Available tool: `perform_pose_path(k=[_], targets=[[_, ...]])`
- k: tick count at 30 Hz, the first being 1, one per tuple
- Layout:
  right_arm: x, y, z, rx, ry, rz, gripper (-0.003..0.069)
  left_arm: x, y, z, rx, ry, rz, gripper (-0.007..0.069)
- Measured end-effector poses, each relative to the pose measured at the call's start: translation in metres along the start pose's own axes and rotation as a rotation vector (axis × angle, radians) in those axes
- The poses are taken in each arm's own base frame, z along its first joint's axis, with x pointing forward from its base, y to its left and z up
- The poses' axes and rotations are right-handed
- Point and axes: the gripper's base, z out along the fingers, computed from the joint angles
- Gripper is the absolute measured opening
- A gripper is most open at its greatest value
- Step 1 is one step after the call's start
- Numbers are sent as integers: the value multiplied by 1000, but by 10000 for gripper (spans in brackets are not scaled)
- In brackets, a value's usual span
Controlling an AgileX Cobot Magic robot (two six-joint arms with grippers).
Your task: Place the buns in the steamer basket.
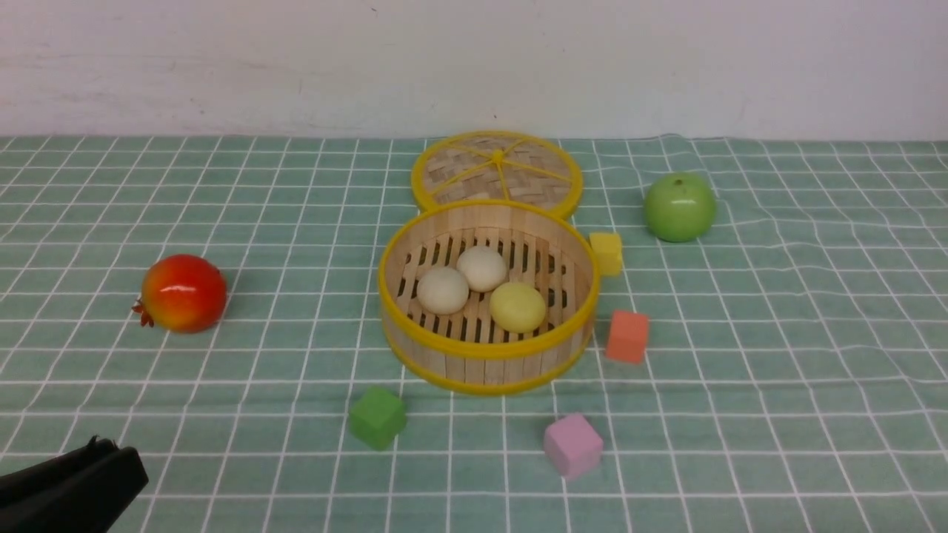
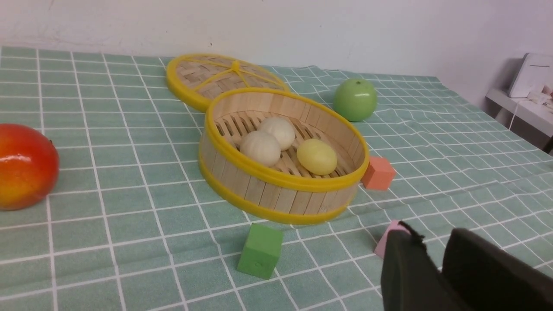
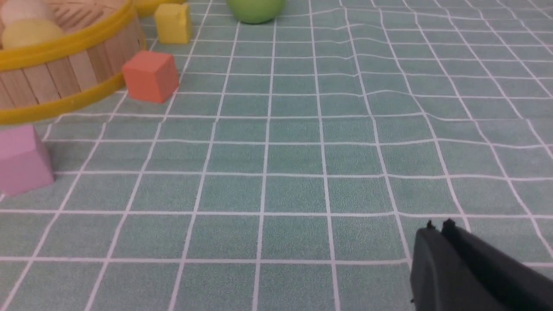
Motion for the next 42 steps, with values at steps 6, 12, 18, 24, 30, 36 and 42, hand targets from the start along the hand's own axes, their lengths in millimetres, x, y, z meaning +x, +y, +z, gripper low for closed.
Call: perform_pose_path(k=[6,12,18,24,30,36,42], targets=[[0,0,0,1,3,8,0,0,0,0,0,2,0,135],[0,0,0,0,5,11,3,0,0,0,0,2,0,143],[0,0,0,0,6,11,9,0,0,0,0,2,0,146],[0,0,0,1,6,11,13,0,0,0,0,2,0,147],[0,0,0,1,6,11,21,0,0,0,-5,-3,20,147],[0,0,0,1,6,11,25,4,13,-8,-138,-115,33,133],[0,0,0,1,6,11,36,49,34,-21,-332,-144,62,-5]])
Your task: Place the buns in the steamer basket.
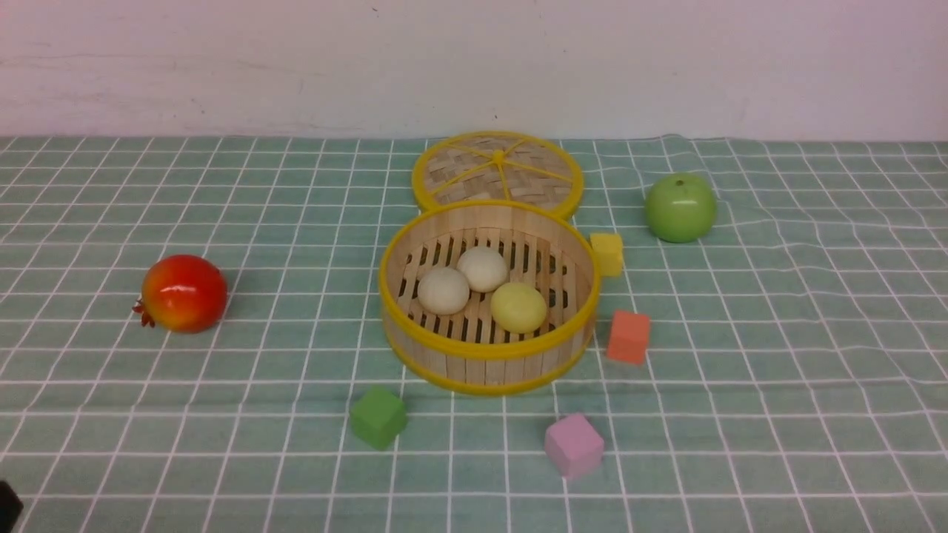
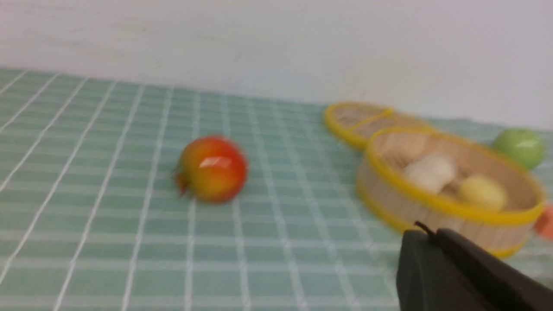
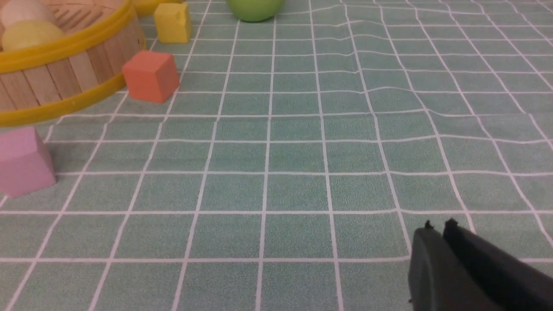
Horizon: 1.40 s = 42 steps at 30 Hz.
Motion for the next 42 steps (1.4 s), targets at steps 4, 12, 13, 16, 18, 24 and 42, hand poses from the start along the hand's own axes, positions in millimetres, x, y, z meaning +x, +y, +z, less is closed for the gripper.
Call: perform_pose_path(k=[4,12,13,16,18,24,42], targets=[[0,0,0,0,0,0,42,32,7,3,-43,136,-49,-14],[0,0,0,-1,-1,4,50,44,10,1,-83,252,-130,-14],[0,0,0,-1,-1,4,52,44,10,1,-83,251,-133,-14],[0,0,0,-1,-1,4,55,43,10,1,-83,249,-134,-14],[0,0,0,-1,-1,4,58,43,10,1,-83,249,-134,-14],[0,0,0,-1,-1,4,67,43,10,1,-83,249,-134,-14],[0,0,0,-1,0,4,94,43,10,1,-84,248,-134,-14]])
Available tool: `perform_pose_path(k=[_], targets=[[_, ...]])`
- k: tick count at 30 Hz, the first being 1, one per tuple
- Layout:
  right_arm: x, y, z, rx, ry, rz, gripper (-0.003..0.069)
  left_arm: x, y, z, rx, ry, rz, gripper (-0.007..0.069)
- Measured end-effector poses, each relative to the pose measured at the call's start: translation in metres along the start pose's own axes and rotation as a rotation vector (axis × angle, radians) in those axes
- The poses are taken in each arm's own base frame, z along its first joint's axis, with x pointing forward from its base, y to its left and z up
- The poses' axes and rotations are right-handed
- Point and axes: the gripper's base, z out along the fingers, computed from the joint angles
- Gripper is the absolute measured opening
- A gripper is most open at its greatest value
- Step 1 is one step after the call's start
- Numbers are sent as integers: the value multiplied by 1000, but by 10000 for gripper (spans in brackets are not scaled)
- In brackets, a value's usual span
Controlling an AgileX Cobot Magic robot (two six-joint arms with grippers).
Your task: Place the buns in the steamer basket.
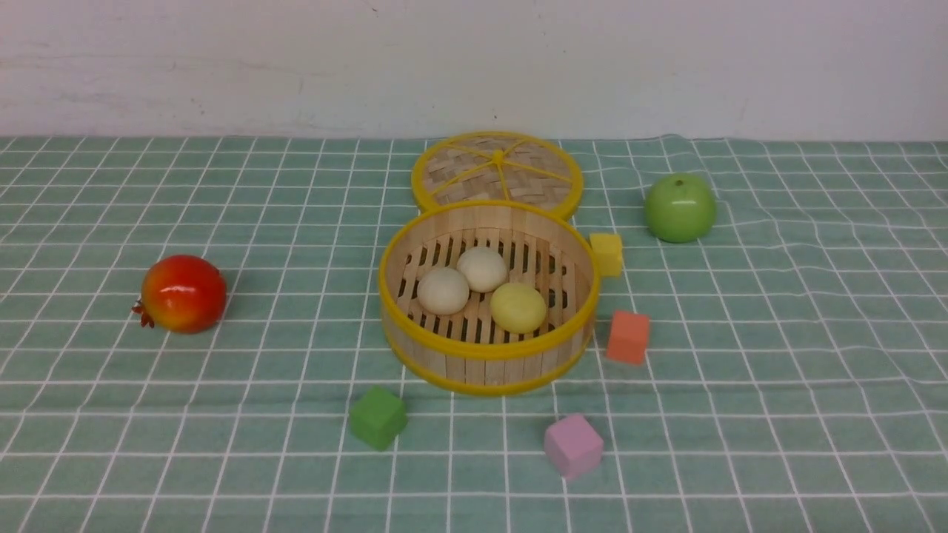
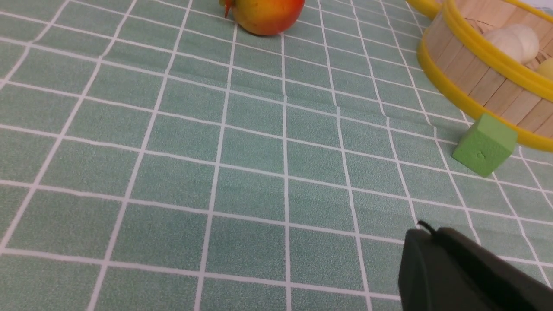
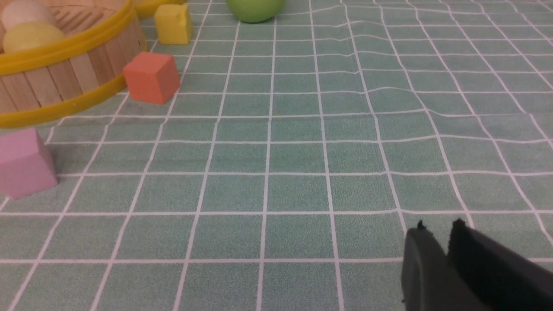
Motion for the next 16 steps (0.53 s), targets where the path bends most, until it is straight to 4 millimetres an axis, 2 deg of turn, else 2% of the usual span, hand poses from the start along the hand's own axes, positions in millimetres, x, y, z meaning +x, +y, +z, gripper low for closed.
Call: perform_pose_path(k=[16], targets=[[0,0,0,0,0,0,105,0,0,0,-1,0,2,-13]])
